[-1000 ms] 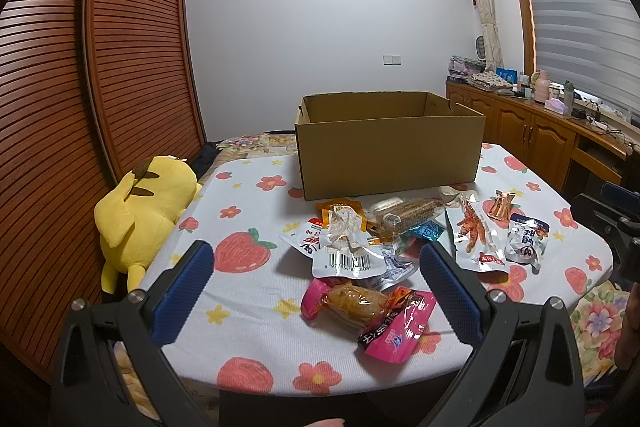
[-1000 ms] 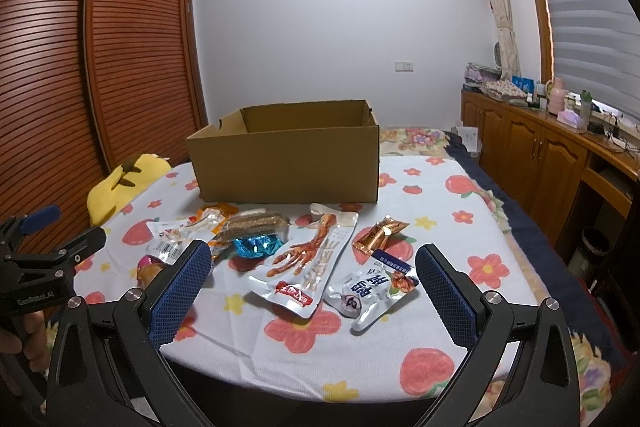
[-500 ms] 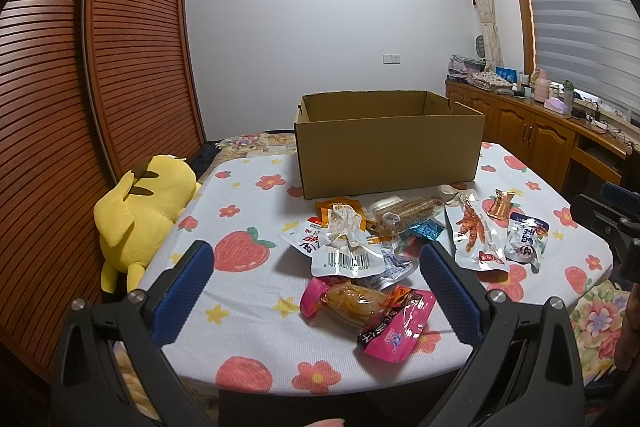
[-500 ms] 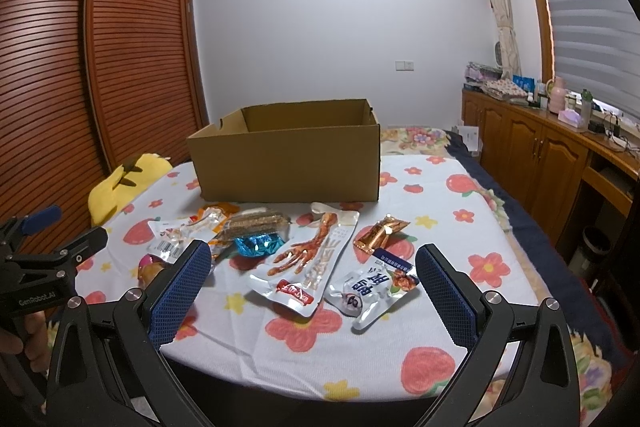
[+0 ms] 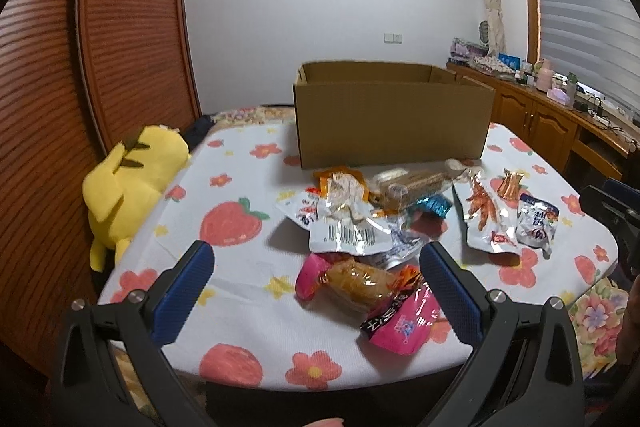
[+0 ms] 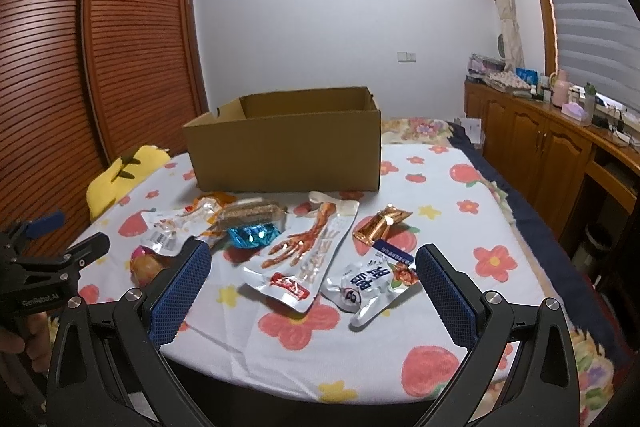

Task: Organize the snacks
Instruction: 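Grasp the pink-wrapped sausage with the left tool while the right tool grasps the chicken-feet pouch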

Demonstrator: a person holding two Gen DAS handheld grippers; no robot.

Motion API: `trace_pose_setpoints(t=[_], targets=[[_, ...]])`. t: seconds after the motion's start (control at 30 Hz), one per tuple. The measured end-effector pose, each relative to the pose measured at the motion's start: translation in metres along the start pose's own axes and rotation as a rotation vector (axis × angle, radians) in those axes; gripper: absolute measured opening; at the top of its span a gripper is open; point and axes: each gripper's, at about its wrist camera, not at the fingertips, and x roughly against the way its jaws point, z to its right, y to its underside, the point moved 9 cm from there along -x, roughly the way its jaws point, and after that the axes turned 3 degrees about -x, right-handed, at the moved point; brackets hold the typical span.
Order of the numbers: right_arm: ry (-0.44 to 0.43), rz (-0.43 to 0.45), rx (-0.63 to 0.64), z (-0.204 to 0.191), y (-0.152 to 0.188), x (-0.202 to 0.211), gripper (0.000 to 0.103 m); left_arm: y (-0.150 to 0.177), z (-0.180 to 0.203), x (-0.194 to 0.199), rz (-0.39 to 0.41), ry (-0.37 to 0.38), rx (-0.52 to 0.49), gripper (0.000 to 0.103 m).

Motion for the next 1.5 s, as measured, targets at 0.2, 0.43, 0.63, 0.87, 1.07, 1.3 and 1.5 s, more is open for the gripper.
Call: trace_pose_setpoints(t=[0.2,0.43,0.63,0.87,1.07,1.3,1.5], targets=[[0.009,-0.030,0.001,0.013,0.006,-0.015,0.103,0.010,-0.003,-0.022,-0.065,0.029,0.033,0.103],[-0.003,-0.072,-0.008,0.020,0.015,-0.026,0.103,0.017,-0.003,-0.047,-0.143,0.080,0.054,0.102],[-0.005,-0.085,-0.013,0.025,0.018,-0.026,0.103,0.026,0.003,-0.062,-0.230,0.143,0.096,0.102],[-0.015,-0.093,-0.010,0.022,0.020,-0.028,0.103,0.027,0.009,-0.074,-0.273,0.146,0.111,0.101],[-0.015,-0.101,-0.003,0.021,0.022,-0.032,0.103,0.034,0.003,-0.075,-0.299,0.173,0.137,0.096],[-0.022,-0.161,-0.007,0.030,0.031,-0.044,0.103,0.040,-0.005,-0.070,-0.308,0.225,0.168,0.081],[-0.049,-0.211,-0.034,0.037,0.035,-0.054,0.102,0.038,-0.001,-0.071,-0.312,0.259,0.170,0.062]])
